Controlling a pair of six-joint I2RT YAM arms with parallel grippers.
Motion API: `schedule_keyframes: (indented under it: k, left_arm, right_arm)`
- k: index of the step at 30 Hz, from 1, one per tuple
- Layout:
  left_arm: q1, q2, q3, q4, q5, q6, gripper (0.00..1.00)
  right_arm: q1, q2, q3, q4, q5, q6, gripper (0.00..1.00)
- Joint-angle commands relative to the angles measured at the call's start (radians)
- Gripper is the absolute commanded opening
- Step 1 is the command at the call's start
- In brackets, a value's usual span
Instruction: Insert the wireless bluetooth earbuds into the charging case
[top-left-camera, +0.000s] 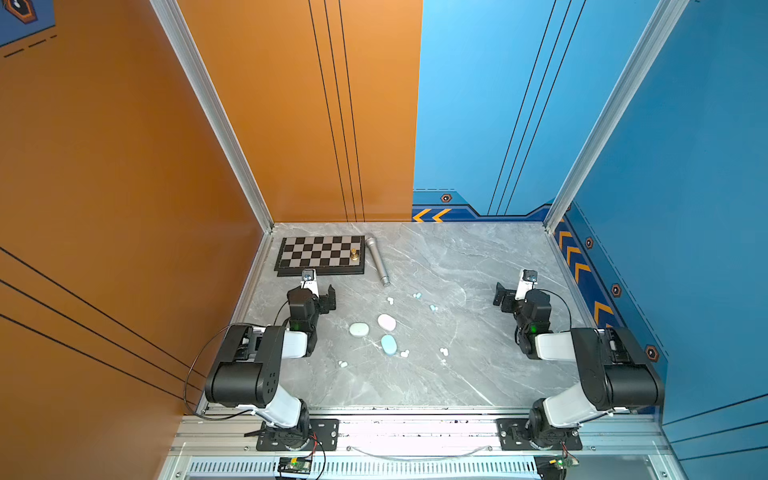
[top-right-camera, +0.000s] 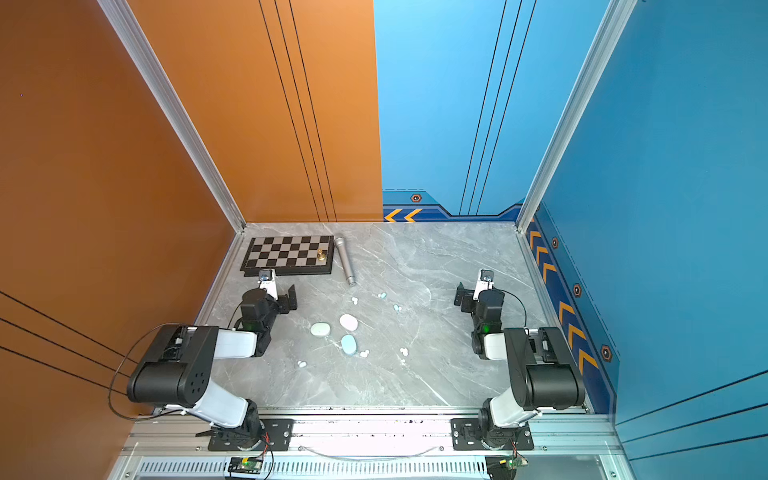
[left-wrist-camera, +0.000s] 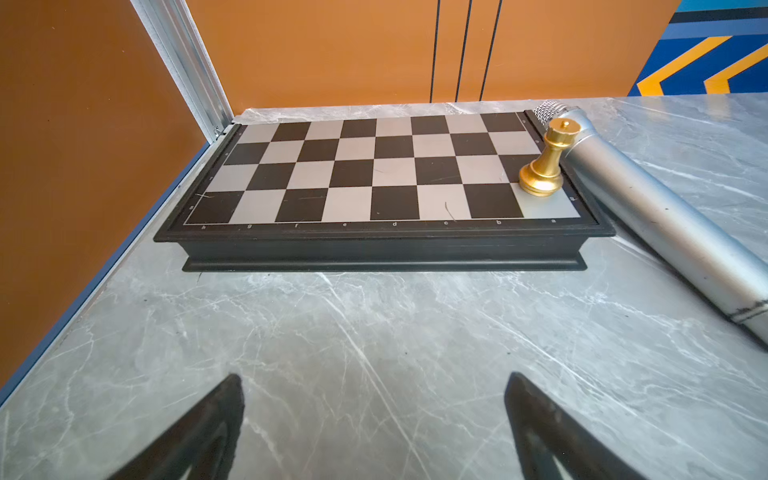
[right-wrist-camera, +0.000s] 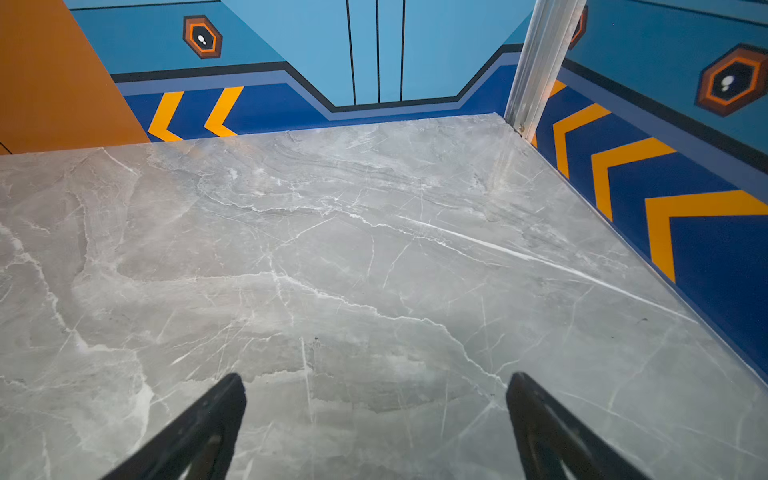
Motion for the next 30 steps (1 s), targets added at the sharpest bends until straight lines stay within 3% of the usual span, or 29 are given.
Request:
schedule_keyframes:
  k: [1, 20, 24, 27, 29, 30]
  left_arm:
    - [-0.007, -0.003, -0.008, 0.013, -0.017, -0.001, 0.98]
    - [-0.004, -0.006, -0.007, 0.012, -0.015, -0.001, 0.98]
    - [-0.008, -0.080, 0.014, -0.080, 0.009, 0.018, 0.98]
    - [-0.016, -0.210, 0.050, -0.243, 0.024, 0.033, 0.98]
    - [-0.016, -0.297, 0.067, -0.301, 0.050, 0.035, 0.98]
    - [-0.013, -0.345, 0.084, -0.344, 0.068, 0.026, 0.98]
  right_arm:
    - [0.002, 0.004, 0.012, -0.019, -0.010, -0.014, 1.00]
    - [0.001, -0.002, 0.016, -0.031, -0.013, -0.014, 1.00]
    - [0.029, -0.131, 0.124, -0.330, 0.009, -0.041, 1.00]
    - [0.043, -0.254, 0.217, -0.510, -0.060, -0.051, 1.00]
    - [0.026, -0.325, 0.261, -0.546, -0.157, 0.047, 1.00]
    - [0.013, -0.351, 0.281, -0.538, -0.183, 0.182, 1.00]
